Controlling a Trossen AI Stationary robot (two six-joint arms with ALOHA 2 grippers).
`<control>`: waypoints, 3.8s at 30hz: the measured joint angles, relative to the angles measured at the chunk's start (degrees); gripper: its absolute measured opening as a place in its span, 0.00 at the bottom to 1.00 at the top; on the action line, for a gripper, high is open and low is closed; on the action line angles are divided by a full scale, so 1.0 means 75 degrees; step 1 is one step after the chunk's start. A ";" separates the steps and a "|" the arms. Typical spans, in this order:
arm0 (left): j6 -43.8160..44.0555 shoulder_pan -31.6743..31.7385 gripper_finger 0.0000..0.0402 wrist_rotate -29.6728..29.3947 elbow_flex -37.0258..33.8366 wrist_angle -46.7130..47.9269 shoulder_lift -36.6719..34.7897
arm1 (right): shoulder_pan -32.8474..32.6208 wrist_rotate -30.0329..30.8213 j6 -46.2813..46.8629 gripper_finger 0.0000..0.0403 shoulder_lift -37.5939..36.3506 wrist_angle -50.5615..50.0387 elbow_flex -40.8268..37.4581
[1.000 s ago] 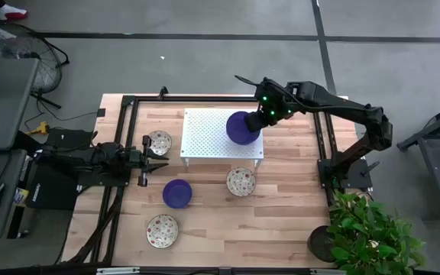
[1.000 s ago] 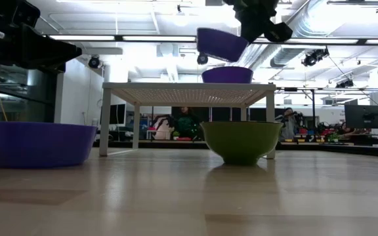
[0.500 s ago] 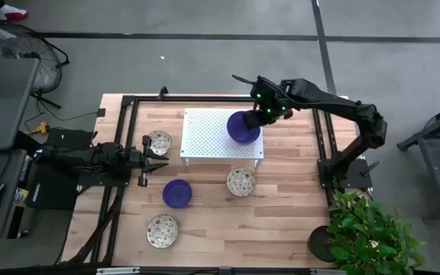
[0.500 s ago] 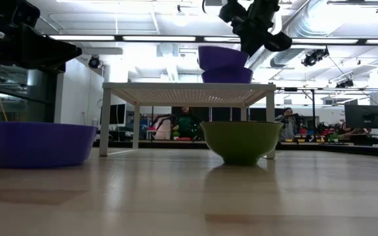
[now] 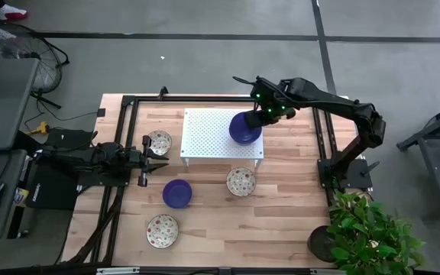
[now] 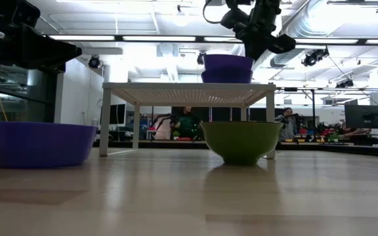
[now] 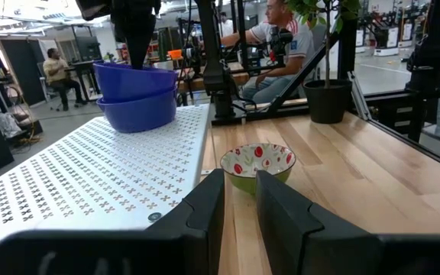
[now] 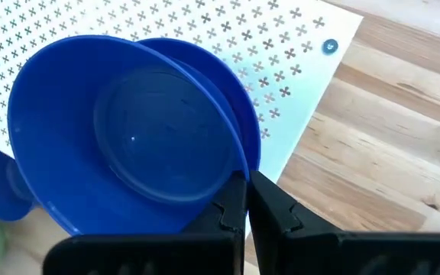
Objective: Pick & Place Mini bowls
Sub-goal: Stack the right blue bowl on top of the blue bowl on the shelf, then put the right white patterned bowl on the shelf
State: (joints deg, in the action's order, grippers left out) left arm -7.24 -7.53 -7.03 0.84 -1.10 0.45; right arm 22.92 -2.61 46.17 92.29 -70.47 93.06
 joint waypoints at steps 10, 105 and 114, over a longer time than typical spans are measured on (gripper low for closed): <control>-0.0001 0.0000 0.18 0.0000 0.0000 0.0003 0.0002 | -0.0003 0.0052 -0.0045 0.01 0.0000 -0.0083 0.0000; -0.0001 0.0000 0.18 -0.0003 0.0000 0.0001 0.0001 | -0.5479 0.1313 -0.6670 0.41 -0.0403 0.5844 -0.5015; -0.0001 0.0000 0.18 -0.0003 0.0000 0.0000 -0.0001 | -0.5469 0.1302 -0.2147 0.43 -0.0399 0.6020 -0.5015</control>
State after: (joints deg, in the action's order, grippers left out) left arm -7.25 -7.53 -7.05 0.84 -1.10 0.45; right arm -18.10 7.16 30.07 89.30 -25.32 55.44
